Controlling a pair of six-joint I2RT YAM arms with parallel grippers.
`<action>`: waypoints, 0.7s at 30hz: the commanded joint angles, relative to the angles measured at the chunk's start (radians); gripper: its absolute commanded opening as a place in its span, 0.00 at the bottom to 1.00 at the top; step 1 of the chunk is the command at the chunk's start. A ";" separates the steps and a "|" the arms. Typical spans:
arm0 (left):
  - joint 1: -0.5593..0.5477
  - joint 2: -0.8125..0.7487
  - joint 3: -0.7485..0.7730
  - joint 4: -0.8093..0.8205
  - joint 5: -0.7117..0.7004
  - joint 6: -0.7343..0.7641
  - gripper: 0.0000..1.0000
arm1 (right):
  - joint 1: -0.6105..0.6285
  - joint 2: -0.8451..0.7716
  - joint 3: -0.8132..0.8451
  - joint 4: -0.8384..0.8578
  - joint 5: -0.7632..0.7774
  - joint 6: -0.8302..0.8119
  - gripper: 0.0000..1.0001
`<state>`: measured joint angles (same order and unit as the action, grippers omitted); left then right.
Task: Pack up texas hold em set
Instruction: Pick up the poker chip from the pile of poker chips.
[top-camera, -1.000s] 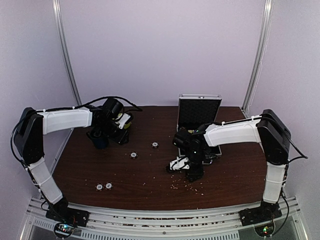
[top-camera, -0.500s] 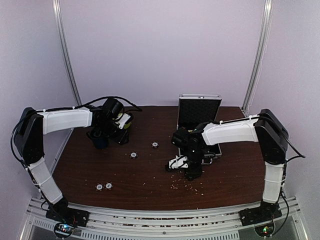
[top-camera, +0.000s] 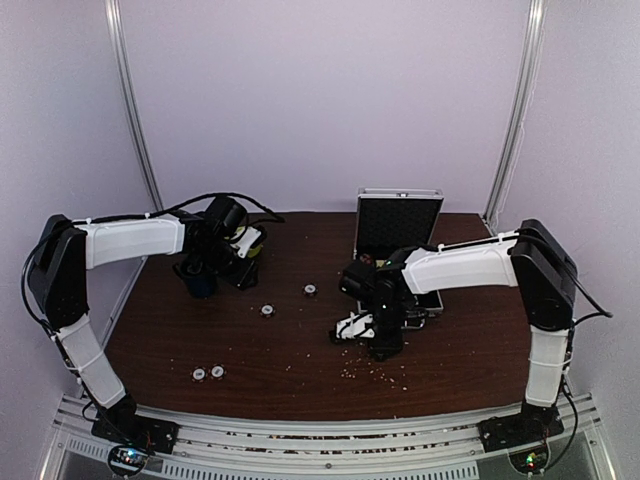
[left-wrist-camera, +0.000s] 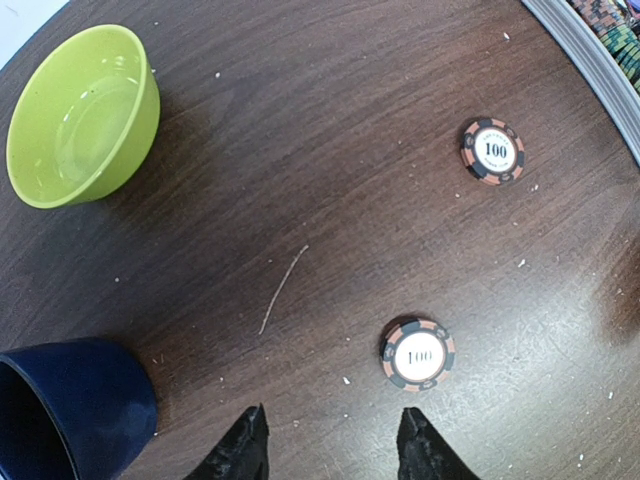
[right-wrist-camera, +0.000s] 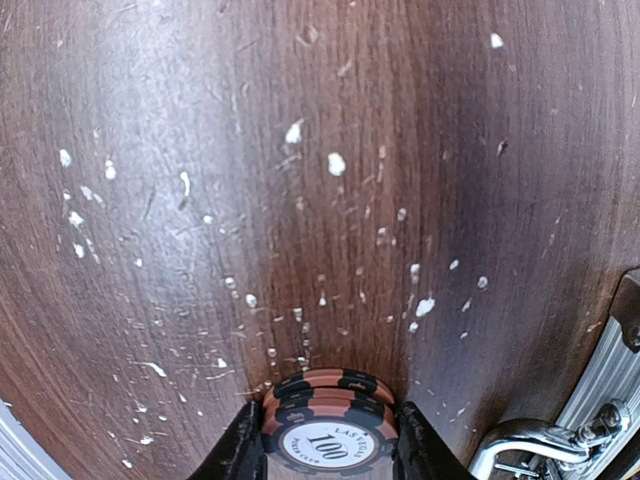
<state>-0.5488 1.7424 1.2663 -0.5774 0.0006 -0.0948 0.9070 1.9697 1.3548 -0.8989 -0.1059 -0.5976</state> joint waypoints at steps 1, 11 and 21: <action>0.008 0.013 0.028 0.010 0.009 0.016 0.44 | 0.009 -0.033 -0.019 -0.023 0.030 0.025 0.17; 0.008 0.016 0.029 0.010 0.010 0.015 0.44 | -0.006 -0.074 -0.018 -0.033 0.028 0.028 0.16; 0.008 0.020 0.030 0.008 0.014 0.016 0.44 | -0.020 -0.042 0.009 -0.034 -0.052 0.017 0.22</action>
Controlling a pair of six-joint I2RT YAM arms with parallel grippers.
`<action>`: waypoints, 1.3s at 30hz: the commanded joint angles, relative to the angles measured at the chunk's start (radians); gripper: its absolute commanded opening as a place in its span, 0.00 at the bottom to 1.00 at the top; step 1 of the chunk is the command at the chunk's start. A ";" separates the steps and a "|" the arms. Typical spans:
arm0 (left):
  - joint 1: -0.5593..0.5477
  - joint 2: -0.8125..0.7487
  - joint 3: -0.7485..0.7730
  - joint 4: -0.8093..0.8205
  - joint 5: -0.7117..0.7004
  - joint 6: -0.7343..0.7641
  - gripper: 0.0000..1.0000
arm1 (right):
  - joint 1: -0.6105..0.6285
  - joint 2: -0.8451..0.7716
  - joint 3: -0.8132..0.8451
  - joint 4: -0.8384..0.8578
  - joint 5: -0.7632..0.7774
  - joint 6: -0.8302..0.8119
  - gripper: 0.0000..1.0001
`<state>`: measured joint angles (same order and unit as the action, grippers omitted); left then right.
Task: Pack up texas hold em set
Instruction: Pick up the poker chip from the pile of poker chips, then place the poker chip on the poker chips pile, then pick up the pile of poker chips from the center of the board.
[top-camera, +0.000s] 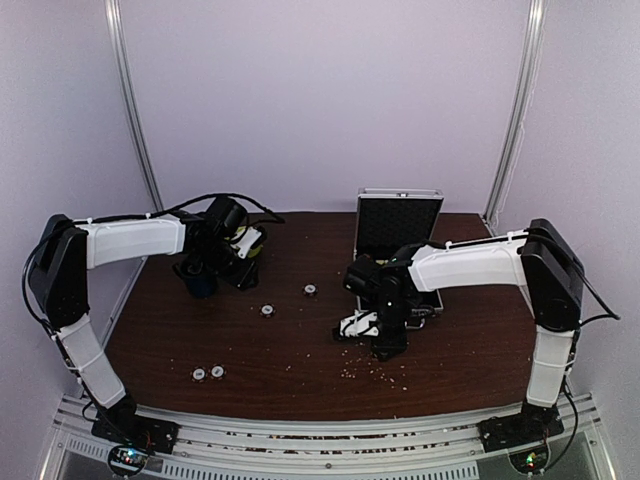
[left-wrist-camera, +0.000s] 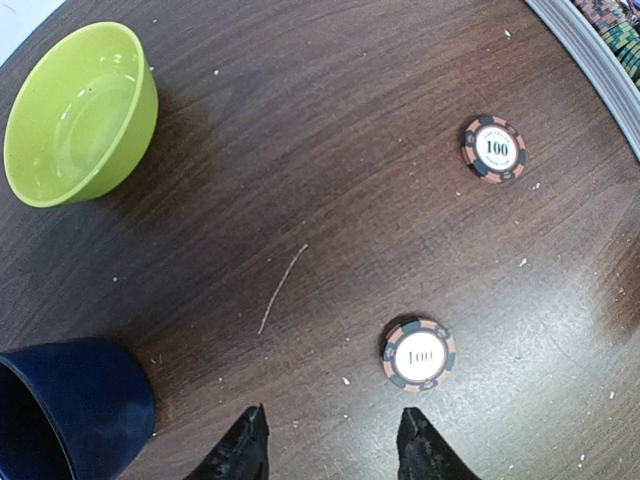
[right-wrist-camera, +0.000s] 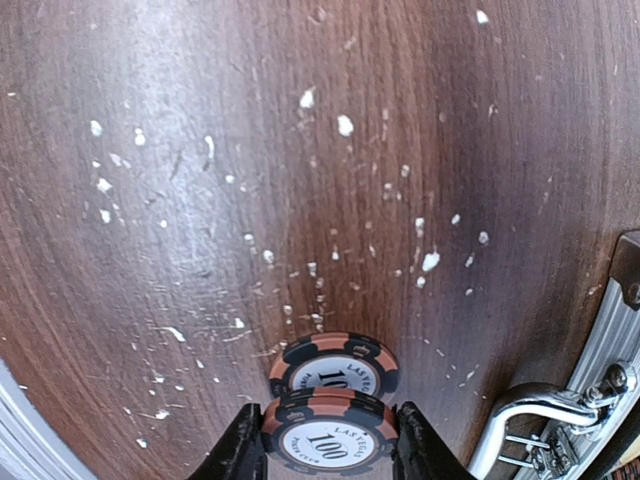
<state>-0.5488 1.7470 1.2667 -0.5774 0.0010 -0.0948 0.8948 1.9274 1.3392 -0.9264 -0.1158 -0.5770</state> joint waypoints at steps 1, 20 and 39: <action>0.008 0.016 0.030 0.007 0.014 0.016 0.44 | -0.007 0.015 0.028 -0.002 -0.047 -0.005 0.23; 0.007 0.017 0.030 0.005 0.014 0.015 0.44 | -0.021 0.053 0.020 0.033 -0.007 -0.003 0.62; 0.008 0.017 0.029 0.005 0.014 0.017 0.44 | -0.040 0.115 -0.032 0.030 -0.085 -0.008 0.40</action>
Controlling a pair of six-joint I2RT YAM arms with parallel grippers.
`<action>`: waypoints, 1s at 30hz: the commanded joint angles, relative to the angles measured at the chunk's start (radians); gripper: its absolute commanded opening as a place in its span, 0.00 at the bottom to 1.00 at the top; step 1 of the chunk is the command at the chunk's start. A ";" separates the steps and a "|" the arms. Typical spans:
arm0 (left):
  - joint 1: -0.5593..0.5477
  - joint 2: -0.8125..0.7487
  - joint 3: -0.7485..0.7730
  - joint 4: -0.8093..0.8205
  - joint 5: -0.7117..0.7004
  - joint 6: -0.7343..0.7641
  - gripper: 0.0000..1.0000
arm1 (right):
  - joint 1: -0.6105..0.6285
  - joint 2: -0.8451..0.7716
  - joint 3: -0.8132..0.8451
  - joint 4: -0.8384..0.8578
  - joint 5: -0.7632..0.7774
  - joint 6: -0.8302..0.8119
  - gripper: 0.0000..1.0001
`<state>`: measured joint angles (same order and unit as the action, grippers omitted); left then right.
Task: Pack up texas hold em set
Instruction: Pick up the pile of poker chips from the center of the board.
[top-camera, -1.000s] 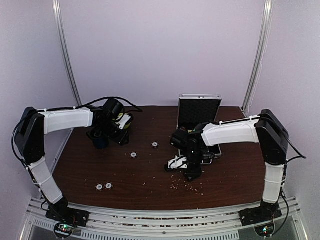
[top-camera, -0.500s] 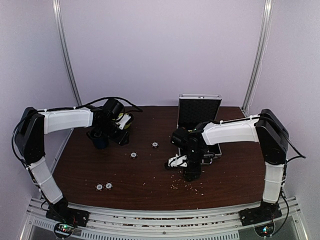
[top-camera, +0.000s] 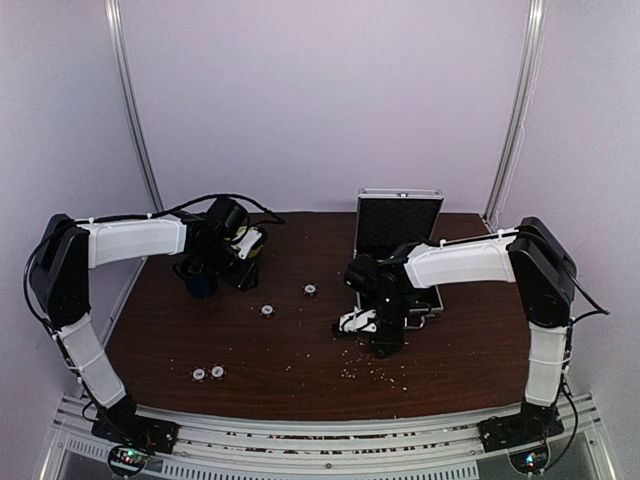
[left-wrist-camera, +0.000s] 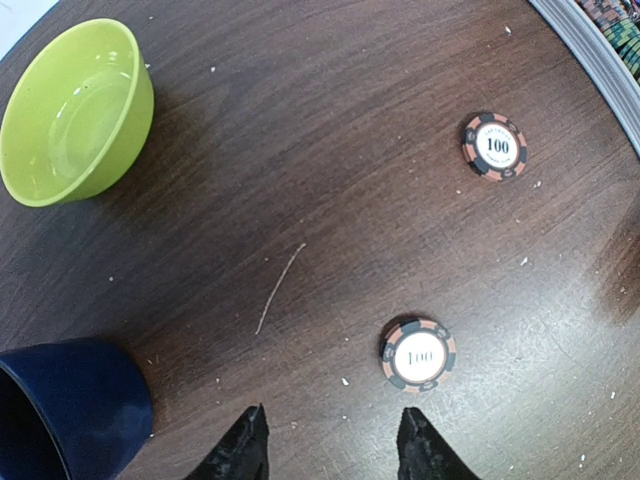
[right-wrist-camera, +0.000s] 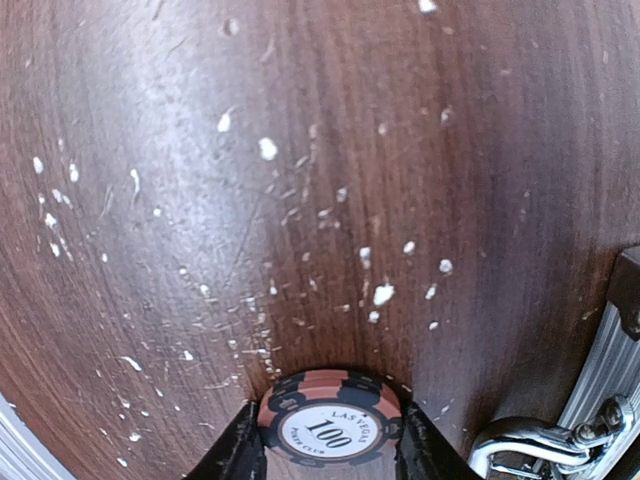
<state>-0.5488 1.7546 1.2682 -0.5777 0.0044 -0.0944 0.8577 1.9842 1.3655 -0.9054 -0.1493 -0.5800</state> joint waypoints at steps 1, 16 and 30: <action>0.008 0.010 0.027 0.006 0.011 0.016 0.44 | -0.003 0.055 -0.067 0.019 -0.055 -0.003 0.37; 0.008 0.014 0.028 0.006 0.009 0.017 0.44 | -0.005 -0.124 -0.052 0.011 -0.015 0.026 0.22; 0.009 0.020 0.030 0.005 0.010 0.017 0.44 | -0.233 -0.196 0.004 -0.004 0.050 -0.022 0.22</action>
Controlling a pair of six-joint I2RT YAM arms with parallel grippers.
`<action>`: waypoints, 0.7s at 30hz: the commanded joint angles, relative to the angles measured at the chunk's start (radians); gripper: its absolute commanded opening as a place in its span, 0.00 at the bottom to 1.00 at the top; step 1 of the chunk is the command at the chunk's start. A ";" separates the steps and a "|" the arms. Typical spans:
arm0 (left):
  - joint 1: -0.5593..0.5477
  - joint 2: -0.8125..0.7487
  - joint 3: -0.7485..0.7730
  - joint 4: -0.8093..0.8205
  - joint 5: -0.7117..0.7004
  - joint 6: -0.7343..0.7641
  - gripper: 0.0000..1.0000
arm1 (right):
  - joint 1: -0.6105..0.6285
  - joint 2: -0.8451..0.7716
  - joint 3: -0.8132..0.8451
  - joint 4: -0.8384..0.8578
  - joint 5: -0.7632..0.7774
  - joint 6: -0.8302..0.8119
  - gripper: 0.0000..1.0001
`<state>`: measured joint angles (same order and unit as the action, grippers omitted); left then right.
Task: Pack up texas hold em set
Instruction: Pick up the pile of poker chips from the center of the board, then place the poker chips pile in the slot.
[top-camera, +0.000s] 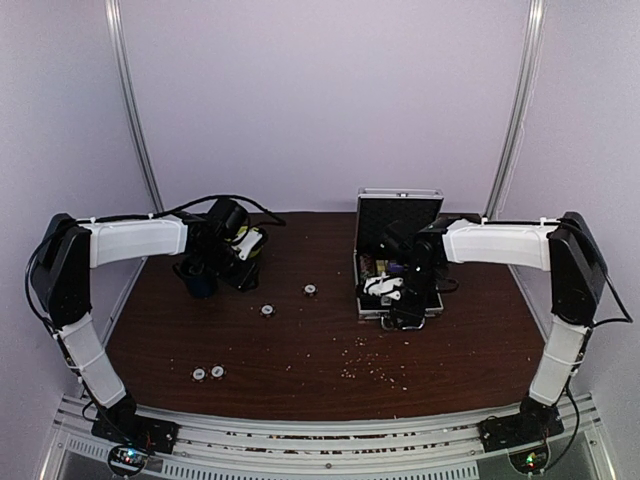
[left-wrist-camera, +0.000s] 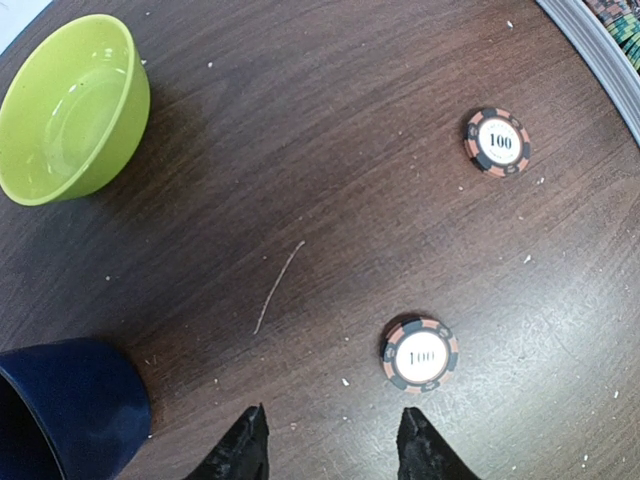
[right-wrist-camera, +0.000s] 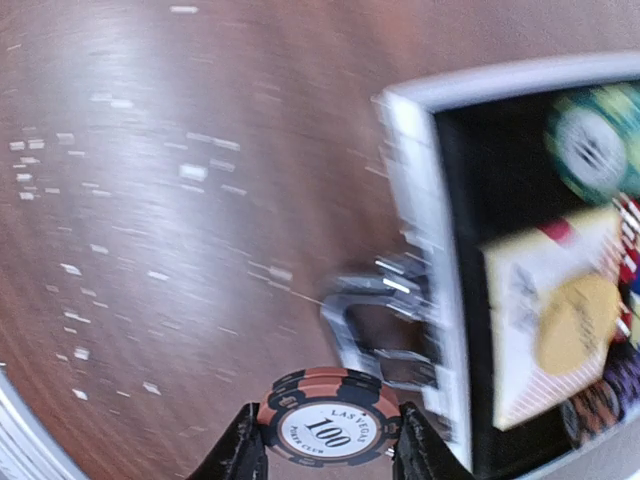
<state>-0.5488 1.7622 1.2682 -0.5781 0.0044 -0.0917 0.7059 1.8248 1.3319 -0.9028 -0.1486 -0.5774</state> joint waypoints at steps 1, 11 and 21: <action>0.007 0.013 0.030 0.006 0.010 0.014 0.44 | -0.104 -0.036 0.041 -0.003 0.055 -0.031 0.22; 0.008 0.014 0.031 0.006 0.013 0.013 0.44 | -0.239 -0.011 0.045 0.101 0.106 -0.068 0.23; 0.009 0.019 0.033 0.006 0.012 0.014 0.44 | -0.247 0.009 -0.031 0.255 0.207 -0.090 0.24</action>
<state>-0.5488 1.7679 1.2686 -0.5777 0.0044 -0.0906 0.4641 1.8233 1.3342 -0.7303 -0.0082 -0.6506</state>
